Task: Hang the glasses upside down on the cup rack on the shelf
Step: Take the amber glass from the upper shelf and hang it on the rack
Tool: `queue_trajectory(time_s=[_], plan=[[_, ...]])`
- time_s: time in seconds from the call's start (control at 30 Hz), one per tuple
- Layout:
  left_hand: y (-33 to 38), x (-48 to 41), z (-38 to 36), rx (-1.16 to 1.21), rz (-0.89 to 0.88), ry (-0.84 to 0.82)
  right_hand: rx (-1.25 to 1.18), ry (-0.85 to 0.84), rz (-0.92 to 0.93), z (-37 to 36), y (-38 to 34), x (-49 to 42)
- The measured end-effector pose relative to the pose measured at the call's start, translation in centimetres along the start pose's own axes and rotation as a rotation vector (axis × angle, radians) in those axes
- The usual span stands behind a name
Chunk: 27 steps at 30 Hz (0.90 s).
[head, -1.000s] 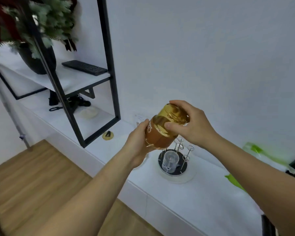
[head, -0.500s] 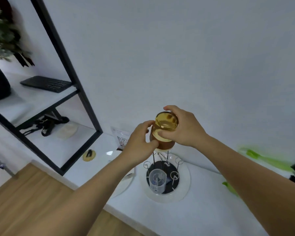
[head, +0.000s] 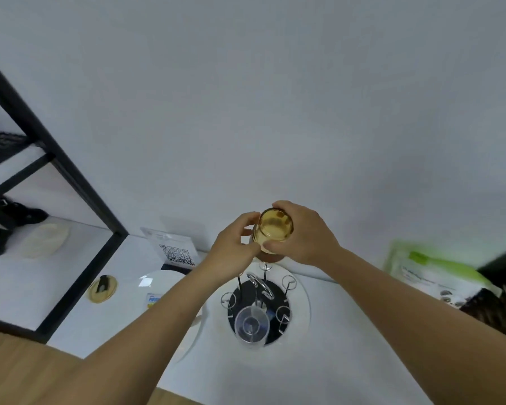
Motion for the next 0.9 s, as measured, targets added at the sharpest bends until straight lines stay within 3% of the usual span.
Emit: queue_trajectory(time_s=[0.5, 0.9], plan=[[-9.1, -6.4, -0.3, -0.010, 0.148, -0.284, 0.139, -0.117, -0.223, -8.7, 5.9, -2.0], [-13.1, -8.2, -2.1, -0.419, 0.015, -0.447, 0.186, -0.185, -0.370, -12.3, 9.2, -0.5]])
Point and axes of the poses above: each hand's wrist, its own x-axis away from the middle knuckle, its own z-axis out of the back of the hand, y = z × x, the point moved 1 cm from there along -x, towards the middle knuckle, and after that the axes turned 3 degrees about -x, right-handed, at the moved point
